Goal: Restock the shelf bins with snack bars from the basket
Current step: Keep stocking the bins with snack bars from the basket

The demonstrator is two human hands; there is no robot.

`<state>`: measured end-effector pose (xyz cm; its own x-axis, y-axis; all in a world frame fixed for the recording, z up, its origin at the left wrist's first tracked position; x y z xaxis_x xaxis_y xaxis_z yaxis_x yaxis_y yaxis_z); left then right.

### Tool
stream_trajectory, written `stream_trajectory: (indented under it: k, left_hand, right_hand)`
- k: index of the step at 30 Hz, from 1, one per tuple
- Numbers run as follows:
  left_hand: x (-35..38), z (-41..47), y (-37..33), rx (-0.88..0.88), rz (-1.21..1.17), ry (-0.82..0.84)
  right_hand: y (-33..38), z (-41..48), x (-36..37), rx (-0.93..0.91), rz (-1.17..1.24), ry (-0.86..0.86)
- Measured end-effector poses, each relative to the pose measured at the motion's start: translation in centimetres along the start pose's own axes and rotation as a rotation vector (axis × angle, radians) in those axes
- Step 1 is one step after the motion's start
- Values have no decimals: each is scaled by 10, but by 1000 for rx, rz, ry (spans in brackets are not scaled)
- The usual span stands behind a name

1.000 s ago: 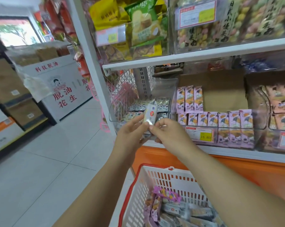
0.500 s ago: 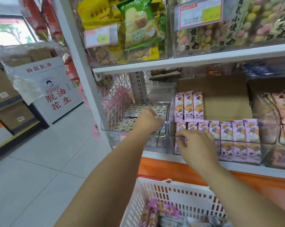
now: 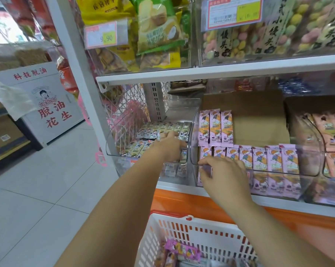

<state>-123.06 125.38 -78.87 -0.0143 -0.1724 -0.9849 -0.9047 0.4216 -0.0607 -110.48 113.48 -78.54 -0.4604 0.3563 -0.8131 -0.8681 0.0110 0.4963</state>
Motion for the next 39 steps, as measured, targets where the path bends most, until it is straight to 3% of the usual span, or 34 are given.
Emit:
stream_trajectory:
  k: [8, 17, 23, 26, 29, 31, 34, 39]
  left_hand:
    - [20, 10, 7, 26, 99, 225]
    - [20, 9, 10, 54, 57, 233]
    - [-2, -7, 10, 124, -189, 37]
    - [-12, -37, 17, 122, -395, -231]
    - [-13, -88, 12, 144, -404, -559]
    - [-3, -120, 8, 165, -438, -673]
    - [28, -155, 11, 142, -466, -709]
    - [92, -178, 21, 111, -458, -604]
  right_hand:
    - [2, 0, 2, 0, -39, -11]
    - [3, 0, 2, -5, -40, -16]
    - [8, -4, -1, -38, 9, -1]
    - [14, -8, -8, -102, 88, -24]
    - [24, -15, -16, -173, 186, 19]
    - [31, -21, -16, -212, 219, 87]
    - [37, -32, -4, -284, 163, 250]
    - [-3, -75, 50, -265, -57, 587]
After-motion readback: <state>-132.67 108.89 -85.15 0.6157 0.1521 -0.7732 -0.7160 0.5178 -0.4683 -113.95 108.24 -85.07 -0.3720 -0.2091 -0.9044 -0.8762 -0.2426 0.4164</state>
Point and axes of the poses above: each hand's wrist, its own z-axis towards the middle knuckle, its own x-axis out of the palm, y = z × x, the point moved 6 cm from there along z, towards the middle knuckle, and after that the axes turned 8 degrees about x, right-handed, at the moved point
